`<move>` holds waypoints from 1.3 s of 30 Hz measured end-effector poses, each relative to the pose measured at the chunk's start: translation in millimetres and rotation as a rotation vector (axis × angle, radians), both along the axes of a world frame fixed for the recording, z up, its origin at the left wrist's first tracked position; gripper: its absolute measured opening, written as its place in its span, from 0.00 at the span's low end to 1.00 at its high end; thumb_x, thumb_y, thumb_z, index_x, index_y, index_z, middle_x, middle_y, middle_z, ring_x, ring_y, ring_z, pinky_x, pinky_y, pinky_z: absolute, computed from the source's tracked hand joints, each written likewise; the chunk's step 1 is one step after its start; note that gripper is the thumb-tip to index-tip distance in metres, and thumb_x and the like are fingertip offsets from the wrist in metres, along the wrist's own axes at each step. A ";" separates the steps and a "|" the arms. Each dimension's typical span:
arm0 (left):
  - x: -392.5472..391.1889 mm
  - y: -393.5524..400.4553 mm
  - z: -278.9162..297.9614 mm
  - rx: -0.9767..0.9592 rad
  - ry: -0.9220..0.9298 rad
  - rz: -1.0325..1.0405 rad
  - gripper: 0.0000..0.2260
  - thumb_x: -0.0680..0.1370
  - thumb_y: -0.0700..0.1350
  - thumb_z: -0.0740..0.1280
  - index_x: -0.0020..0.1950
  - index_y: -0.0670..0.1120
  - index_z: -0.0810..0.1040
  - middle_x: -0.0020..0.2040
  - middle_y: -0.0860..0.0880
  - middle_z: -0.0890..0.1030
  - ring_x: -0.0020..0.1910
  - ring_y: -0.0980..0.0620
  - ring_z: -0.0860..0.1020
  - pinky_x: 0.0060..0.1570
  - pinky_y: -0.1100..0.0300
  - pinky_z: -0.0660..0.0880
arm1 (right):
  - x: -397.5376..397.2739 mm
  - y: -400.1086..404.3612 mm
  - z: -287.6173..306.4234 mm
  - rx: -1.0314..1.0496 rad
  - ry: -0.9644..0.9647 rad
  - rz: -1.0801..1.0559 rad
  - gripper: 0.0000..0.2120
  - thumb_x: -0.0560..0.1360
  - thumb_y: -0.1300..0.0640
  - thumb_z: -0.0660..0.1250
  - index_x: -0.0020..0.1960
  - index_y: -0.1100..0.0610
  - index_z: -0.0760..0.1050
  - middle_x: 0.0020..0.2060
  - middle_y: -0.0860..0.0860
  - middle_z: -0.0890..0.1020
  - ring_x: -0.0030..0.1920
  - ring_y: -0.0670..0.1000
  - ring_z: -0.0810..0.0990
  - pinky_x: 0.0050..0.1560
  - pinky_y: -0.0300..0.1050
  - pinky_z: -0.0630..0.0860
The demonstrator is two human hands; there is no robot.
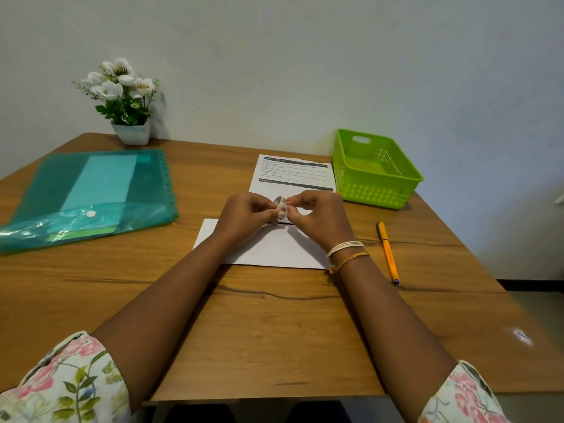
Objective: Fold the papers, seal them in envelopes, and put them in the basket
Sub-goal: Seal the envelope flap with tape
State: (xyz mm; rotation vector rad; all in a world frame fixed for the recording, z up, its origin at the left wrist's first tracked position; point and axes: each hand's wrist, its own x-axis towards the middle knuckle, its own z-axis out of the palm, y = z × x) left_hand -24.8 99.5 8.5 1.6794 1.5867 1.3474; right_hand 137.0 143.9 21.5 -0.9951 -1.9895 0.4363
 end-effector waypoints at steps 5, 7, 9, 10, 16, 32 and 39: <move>-0.1 -0.2 -0.8 -0.012 -0.021 0.004 0.05 0.72 0.43 0.74 0.46 0.44 0.86 0.37 0.50 0.85 0.35 0.60 0.82 0.35 0.73 0.72 | -4.0 -1.9 -1.8 0.059 -0.073 -0.057 0.05 0.68 0.55 0.72 0.41 0.56 0.82 0.38 0.50 0.85 0.40 0.48 0.83 0.45 0.49 0.81; -0.4 -0.5 -1.0 -0.017 -0.037 0.006 0.05 0.72 0.43 0.74 0.47 0.44 0.86 0.38 0.50 0.85 0.36 0.59 0.82 0.35 0.73 0.73 | -6.2 -2.8 -2.2 0.083 -0.099 -0.077 0.05 0.69 0.55 0.72 0.41 0.56 0.81 0.38 0.50 0.85 0.40 0.50 0.83 0.44 0.50 0.81; -0.8 0.0 -1.2 -0.019 -0.044 0.001 0.06 0.72 0.43 0.74 0.48 0.43 0.86 0.38 0.49 0.85 0.37 0.58 0.83 0.36 0.71 0.73 | -7.4 -3.2 -2.6 0.100 -0.107 -0.088 0.05 0.69 0.55 0.71 0.41 0.56 0.80 0.38 0.50 0.85 0.40 0.50 0.83 0.43 0.50 0.80; -1.2 0.8 -1.3 -0.022 -0.035 0.002 0.07 0.72 0.43 0.74 0.48 0.43 0.86 0.39 0.50 0.85 0.37 0.58 0.83 0.37 0.71 0.74 | -7.5 -2.7 -3.0 0.102 -0.099 -0.092 0.04 0.68 0.55 0.71 0.40 0.56 0.80 0.38 0.50 0.85 0.40 0.50 0.83 0.43 0.50 0.80; -1.5 1.8 -1.3 -0.031 -0.036 0.004 0.06 0.73 0.44 0.74 0.48 0.45 0.86 0.39 0.50 0.85 0.39 0.56 0.83 0.43 0.63 0.78 | -4.0 -1.0 -2.8 -0.007 0.016 -0.058 0.07 0.68 0.56 0.74 0.44 0.58 0.84 0.41 0.50 0.86 0.41 0.45 0.84 0.47 0.44 0.82; -1.2 2.7 -2.2 -0.032 -0.120 -0.003 0.06 0.72 0.43 0.74 0.48 0.42 0.86 0.39 0.47 0.85 0.38 0.55 0.83 0.38 0.69 0.75 | -8.3 -5.2 -2.3 0.067 0.006 -0.053 0.05 0.71 0.57 0.71 0.44 0.58 0.84 0.40 0.51 0.86 0.40 0.47 0.84 0.46 0.49 0.82; 0.6 1.9 -2.0 -0.037 -0.102 0.015 0.06 0.73 0.44 0.73 0.48 0.44 0.86 0.39 0.52 0.85 0.38 0.59 0.82 0.36 0.73 0.72 | -5.6 -4.8 -1.8 0.051 0.004 -0.045 0.07 0.72 0.56 0.71 0.48 0.57 0.85 0.42 0.51 0.86 0.42 0.46 0.84 0.49 0.48 0.82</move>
